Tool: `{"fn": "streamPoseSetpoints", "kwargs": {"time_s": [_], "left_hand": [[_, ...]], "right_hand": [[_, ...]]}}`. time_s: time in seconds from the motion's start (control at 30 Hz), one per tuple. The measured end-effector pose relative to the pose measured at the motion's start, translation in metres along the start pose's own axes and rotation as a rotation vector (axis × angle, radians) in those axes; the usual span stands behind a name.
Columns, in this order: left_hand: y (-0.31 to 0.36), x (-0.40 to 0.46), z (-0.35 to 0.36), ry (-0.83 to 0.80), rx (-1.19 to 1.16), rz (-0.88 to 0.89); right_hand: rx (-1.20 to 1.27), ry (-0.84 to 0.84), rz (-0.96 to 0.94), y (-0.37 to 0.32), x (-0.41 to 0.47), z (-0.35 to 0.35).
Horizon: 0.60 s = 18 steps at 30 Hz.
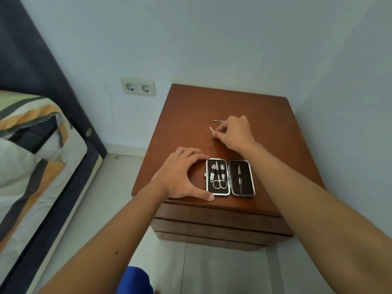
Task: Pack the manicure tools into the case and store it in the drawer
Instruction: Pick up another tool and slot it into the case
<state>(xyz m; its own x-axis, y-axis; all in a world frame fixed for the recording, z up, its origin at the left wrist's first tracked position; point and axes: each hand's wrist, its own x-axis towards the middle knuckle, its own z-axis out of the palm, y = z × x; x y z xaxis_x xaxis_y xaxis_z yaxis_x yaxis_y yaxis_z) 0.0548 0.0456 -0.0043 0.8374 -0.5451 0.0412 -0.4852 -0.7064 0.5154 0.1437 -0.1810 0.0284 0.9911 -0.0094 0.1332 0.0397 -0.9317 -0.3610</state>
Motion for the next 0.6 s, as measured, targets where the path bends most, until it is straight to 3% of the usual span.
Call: {"fn": "streamPoseSetpoints", "kwargs": {"time_s": [0.2, 0.37, 0.6], "left_hand": [[-0.001, 0.0, 0.001, 0.011, 0.012, 0.007], [-0.001, 0.0, 0.001, 0.007, 0.011, 0.01], [0.0, 0.0, 0.001, 0.008, 0.017, 0.007]], "right_hand": [[-0.028, -0.017, 0.062, -0.009, -0.002, 0.004], [-0.251, -0.11, -0.09, -0.012, -0.009, 0.002], [-0.252, -0.194, -0.203, -0.012, -0.028, 0.001]]}}
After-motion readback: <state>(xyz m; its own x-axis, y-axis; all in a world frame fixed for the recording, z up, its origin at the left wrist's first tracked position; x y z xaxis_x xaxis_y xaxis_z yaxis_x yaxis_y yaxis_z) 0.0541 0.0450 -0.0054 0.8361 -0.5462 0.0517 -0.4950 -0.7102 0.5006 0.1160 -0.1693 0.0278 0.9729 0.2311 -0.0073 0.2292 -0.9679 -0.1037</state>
